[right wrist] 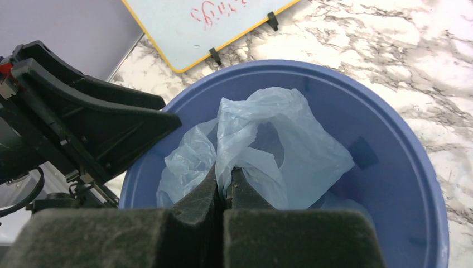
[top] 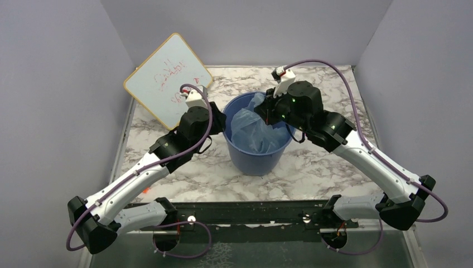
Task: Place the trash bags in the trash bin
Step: Place the trash bag in the trash bin.
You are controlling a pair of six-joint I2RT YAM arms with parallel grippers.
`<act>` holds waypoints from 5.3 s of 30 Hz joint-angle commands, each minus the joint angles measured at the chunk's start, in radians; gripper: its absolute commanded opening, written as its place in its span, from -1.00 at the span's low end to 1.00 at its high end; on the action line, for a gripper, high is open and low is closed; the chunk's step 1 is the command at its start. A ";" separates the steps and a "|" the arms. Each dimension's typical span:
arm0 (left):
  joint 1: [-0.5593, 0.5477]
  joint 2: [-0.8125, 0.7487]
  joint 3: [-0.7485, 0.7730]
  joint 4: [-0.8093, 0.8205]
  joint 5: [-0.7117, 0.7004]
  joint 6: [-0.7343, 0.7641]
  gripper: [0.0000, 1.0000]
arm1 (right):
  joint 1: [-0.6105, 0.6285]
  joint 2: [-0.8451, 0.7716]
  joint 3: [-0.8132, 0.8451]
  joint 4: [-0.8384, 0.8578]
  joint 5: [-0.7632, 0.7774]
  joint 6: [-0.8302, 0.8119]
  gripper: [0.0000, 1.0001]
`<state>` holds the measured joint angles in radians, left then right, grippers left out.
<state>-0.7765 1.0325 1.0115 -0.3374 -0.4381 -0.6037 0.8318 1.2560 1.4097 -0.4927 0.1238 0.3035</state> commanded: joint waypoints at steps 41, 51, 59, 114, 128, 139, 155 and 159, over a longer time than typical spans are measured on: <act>-0.002 0.058 0.102 0.199 0.895 0.838 -0.01 | 0.006 -0.098 -0.081 0.162 -0.271 0.002 -0.89; -0.003 -0.007 0.070 0.235 0.624 0.660 -1.00 | 0.005 -0.209 -0.148 0.150 -0.152 -0.009 -0.57; -0.003 -0.080 -0.008 0.309 0.646 0.531 -1.00 | 0.006 -0.248 -0.164 0.131 -0.225 -0.049 -0.58; -0.003 -0.122 0.040 0.206 0.710 0.562 -1.00 | 0.006 -0.082 -0.139 0.036 -0.258 -0.191 0.47; -0.003 -0.144 0.028 0.201 0.672 0.547 -1.00 | 0.006 -0.127 -0.150 0.041 -0.089 -0.139 -0.37; -0.003 -0.181 0.002 0.179 0.506 0.525 -1.00 | 0.005 -0.400 -0.331 0.211 0.183 -0.081 -0.86; -0.003 -0.101 0.166 0.009 0.496 0.512 0.40 | 0.004 -0.471 -0.356 0.234 0.306 0.014 -0.88; -0.003 0.025 0.366 -0.164 0.549 0.544 0.65 | 0.005 -0.440 -0.340 0.241 0.298 0.064 -0.88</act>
<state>-0.7792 0.9642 1.1995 -0.3256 -0.0025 -0.1043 0.8322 0.7944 1.0561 -0.3103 0.4801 0.3481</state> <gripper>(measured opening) 0.757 0.061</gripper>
